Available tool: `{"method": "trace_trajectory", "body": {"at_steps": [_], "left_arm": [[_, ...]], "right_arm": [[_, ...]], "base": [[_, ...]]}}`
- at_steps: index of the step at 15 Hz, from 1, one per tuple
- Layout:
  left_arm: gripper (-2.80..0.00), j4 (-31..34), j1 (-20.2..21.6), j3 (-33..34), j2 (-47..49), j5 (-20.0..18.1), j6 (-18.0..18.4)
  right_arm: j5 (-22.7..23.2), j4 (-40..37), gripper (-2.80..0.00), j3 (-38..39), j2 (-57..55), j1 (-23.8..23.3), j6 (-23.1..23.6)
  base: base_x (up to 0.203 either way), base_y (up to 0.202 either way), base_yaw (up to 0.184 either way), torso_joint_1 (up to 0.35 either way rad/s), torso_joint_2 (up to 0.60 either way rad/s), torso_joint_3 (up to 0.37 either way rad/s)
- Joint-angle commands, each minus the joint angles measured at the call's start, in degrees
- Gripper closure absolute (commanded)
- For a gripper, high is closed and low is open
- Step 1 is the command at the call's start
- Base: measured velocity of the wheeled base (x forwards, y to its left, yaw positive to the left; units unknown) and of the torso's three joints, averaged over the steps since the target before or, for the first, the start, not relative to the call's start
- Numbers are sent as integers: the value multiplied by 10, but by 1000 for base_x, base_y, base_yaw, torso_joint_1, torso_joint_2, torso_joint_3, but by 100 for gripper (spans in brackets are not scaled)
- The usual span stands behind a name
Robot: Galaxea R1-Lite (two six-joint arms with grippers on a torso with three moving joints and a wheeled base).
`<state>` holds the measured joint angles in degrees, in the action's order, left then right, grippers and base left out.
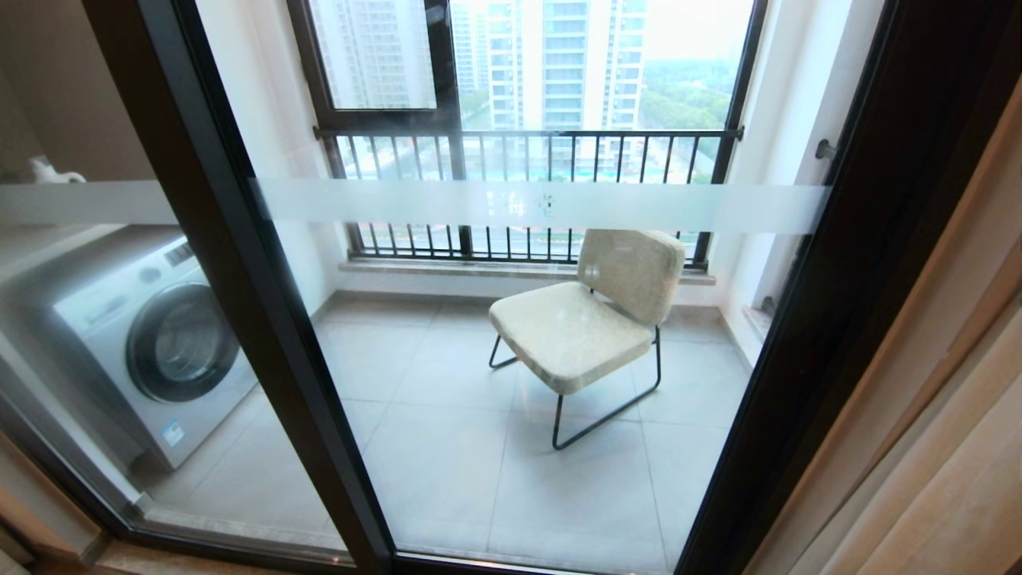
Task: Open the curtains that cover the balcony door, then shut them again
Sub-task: Close the inner curtains on both sides
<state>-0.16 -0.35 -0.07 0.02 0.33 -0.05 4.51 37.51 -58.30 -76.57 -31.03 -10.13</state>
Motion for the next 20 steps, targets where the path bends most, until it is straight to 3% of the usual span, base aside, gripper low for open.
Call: {"method": "trace_trajectory", "body": {"at_steps": [1,11,16,20], "left_arm": [[0,0,0,0,0,0,0],[0,0,0,0,0,1,0],[0,0,0,0,0,1,0],[0,0,0,0,0,0,0]], "right_arm": [[1,3,0,0,4,0,-1],[16,-3,0,4,18,10,-2],[16,-9,0,4,35,90,1],[16,-10,0,16,50,181,36]], "base": [[0,0,0,0,0,0],[0,0,0,0,0,0],[0,0,0,0,0,0],[0,0,0,0,0,0]]}}
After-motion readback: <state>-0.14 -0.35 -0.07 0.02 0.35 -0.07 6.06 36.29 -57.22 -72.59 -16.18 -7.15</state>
